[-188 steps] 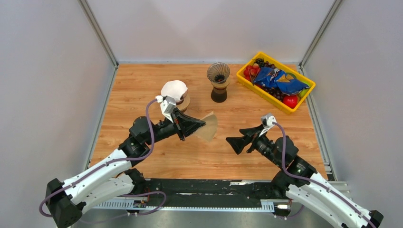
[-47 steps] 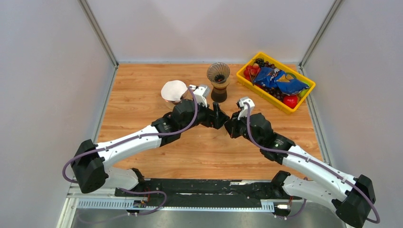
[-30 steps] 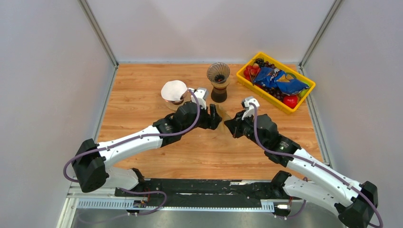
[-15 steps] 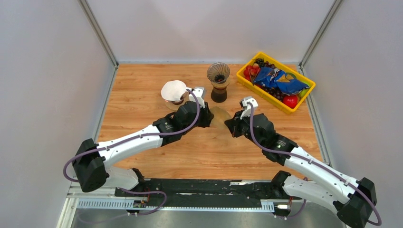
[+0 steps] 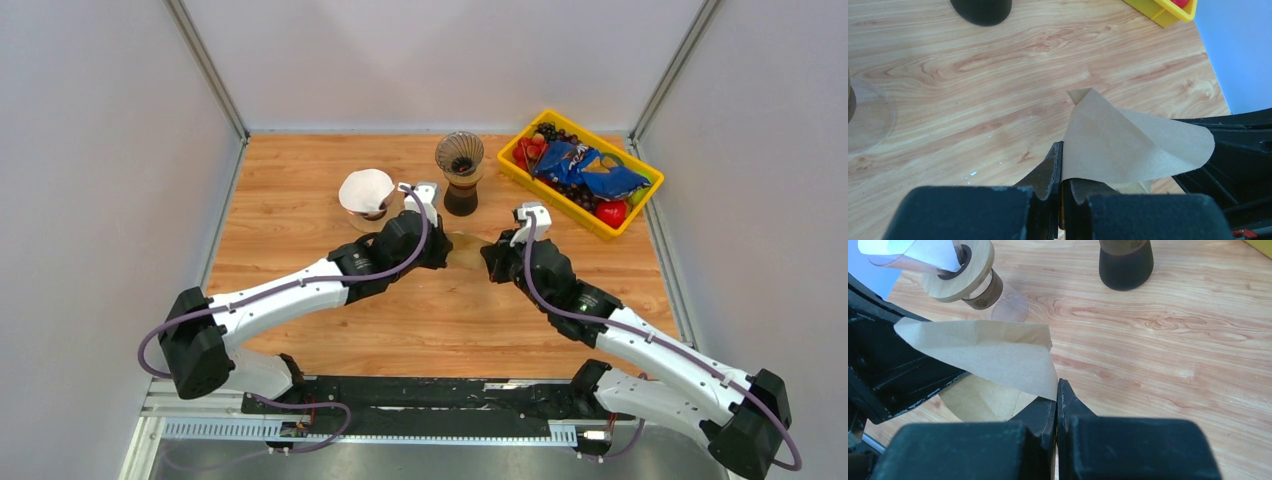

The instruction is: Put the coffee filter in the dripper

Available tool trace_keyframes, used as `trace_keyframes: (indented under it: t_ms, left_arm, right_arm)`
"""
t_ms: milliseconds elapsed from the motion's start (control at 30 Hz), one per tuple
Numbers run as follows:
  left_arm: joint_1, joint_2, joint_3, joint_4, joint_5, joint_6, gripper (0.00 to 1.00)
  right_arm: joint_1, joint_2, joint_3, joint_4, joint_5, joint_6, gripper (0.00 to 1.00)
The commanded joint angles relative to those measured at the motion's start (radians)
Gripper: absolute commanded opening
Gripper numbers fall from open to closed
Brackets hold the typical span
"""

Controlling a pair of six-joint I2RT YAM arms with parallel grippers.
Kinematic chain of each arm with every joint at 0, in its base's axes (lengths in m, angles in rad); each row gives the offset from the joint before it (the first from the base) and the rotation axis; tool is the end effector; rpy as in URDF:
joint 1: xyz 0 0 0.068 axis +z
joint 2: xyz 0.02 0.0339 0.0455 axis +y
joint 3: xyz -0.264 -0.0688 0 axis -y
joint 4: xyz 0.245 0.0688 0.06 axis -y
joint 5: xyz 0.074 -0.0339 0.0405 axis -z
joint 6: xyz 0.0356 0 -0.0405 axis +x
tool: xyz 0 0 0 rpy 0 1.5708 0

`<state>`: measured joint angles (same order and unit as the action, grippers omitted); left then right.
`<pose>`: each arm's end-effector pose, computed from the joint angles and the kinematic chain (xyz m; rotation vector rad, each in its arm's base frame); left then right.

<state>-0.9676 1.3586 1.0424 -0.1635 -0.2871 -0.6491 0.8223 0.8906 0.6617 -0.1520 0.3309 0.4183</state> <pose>0.1852 -0.2511 0.3025 0.1510 2.1010 -0.7116 0.1488 0.1432 0.2816 -0.1754 1.9554 0.5024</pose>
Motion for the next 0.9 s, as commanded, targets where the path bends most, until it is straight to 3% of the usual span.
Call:
trace_keyframes:
  t_ms: [0, 100, 233, 500, 700, 867]
  left_arm:
    - [0.001, 0.004, 0.038, -0.088, -0.073, 0.014, 0.05]
    - [-0.002, 0.015, 0.050, -0.087, -0.053, 0.031, 0.05]
    - [-0.005, 0.026, 0.057, -0.066, 0.020, 0.061, 0.05]
    - [-0.014, 0.022, 0.043, -0.003, 0.144, 0.119, 0.03]
    - [-0.028, 0.024, 0.048, 0.000, 0.150, 0.148, 0.03]
    - [-0.031, 0.009, 0.047, -0.016, 0.070, 0.145, 0.03]
  right_arm:
    - [-0.006, 0.004, 0.024, -0.012, 0.117, 0.020, 0.00]
    - [-0.006, 0.023, 0.038, -0.012, 0.079, 0.005, 0.04]
    - [-0.005, 0.036, 0.064, -0.008, 0.017, -0.017, 0.30]
    - [-0.006, 0.045, 0.082, 0.048, -0.069, -0.073, 0.54]
    - [-0.006, 0.097, 0.102, 0.058, -0.113, -0.089, 0.55]
    - [-0.005, 0.116, 0.103, 0.030, -0.060, -0.066, 0.35]
